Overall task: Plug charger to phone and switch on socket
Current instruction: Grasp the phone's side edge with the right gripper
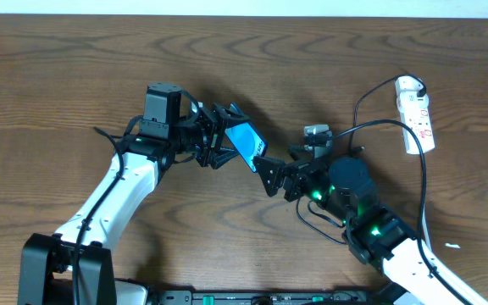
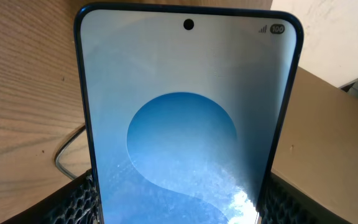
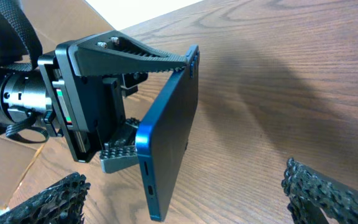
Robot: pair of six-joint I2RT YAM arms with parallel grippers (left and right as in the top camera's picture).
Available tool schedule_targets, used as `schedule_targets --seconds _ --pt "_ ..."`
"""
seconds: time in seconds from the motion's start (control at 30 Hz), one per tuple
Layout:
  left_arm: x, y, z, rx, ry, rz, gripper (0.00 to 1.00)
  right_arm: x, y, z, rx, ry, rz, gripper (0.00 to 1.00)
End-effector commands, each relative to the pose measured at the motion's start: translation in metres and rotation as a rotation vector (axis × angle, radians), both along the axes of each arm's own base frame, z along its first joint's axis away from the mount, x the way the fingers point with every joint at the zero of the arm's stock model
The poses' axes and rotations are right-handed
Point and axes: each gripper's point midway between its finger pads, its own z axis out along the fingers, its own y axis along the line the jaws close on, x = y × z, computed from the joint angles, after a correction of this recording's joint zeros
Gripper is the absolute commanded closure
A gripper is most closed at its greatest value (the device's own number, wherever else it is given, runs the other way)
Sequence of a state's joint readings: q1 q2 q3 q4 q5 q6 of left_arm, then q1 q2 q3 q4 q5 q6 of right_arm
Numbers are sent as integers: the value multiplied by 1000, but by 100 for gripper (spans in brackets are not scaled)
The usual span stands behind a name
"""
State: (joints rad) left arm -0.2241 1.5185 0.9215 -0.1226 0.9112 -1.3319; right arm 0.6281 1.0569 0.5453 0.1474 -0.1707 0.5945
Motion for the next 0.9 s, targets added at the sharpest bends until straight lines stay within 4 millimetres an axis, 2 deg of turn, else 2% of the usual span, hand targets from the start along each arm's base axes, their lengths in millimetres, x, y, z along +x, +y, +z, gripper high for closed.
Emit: schedule_targets --seconds 0.0,0.2,0.87 --pt "-1 -1 9 -20 -20 -11 32 4 4 5 2 -16 -28 1" --pt "-1 -1 9 -19 -20 -11 32 6 9 -3 -3 0 -45 1" --pt "-1 -1 9 -19 -23 -12 32 18 20 -11 50 28 -63 1"
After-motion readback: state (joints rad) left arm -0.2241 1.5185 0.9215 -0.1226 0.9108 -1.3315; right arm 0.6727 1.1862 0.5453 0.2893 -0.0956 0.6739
